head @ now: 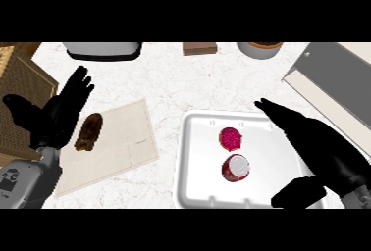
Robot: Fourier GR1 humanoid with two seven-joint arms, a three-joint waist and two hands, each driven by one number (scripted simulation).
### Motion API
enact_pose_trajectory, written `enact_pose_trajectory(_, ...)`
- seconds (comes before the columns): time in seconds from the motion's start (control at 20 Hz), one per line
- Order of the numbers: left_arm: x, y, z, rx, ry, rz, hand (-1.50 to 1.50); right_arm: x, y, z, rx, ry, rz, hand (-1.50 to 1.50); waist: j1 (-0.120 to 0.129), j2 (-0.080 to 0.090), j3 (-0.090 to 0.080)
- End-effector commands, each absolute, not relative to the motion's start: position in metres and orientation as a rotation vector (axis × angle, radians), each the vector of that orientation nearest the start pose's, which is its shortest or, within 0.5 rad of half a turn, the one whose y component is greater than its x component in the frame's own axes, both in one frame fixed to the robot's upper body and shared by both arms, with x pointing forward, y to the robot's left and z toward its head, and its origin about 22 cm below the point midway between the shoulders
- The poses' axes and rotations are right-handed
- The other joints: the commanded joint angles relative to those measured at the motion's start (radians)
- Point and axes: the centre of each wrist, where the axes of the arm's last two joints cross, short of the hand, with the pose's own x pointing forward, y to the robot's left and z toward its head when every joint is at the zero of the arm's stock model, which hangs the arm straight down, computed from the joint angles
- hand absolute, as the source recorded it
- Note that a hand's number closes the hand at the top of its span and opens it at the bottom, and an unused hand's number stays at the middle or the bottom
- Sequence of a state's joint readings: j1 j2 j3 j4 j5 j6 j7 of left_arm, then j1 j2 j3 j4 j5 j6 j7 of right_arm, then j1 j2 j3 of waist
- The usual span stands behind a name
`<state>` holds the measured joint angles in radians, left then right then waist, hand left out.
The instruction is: Pick the can from the tray and place it in the tiered shelf
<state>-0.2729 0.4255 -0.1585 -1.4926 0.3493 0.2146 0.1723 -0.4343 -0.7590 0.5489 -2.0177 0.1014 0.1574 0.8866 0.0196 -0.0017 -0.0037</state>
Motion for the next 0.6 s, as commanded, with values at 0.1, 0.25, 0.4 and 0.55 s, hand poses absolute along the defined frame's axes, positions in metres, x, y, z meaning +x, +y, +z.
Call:
enact_pose_trajectory(0.1, 0.3, 0.273, 0.066, 0.085, -1.531, -0.057, 0.0, 0.227, -0.126, 0.154, -0.635, -1.097, 1.231, -1.5, -0.008, 0.002, 0.002)
enact_pose_trajectory(0.25, 0.3, 0.277, 0.06, 0.081, -1.521, -0.051, 0.0, 0.236, -0.124, 0.15, -0.723, -0.984, 1.288, -1.5, -0.009, 0.002, 0.002)
enact_pose_trajectory(0.4, 0.292, 0.28, 0.061, 0.076, -1.522, -0.056, 0.0, 0.225, -0.116, 0.125, -0.747, -0.935, 1.333, -1.5, -0.011, -0.001, 0.002)
enact_pose_trajectory(0.55, 0.3, 0.277, 0.066, 0.082, -1.531, -0.061, 0.0, 0.239, -0.099, 0.129, -0.783, -0.905, 1.332, -1.5, -0.011, 0.001, 0.003)
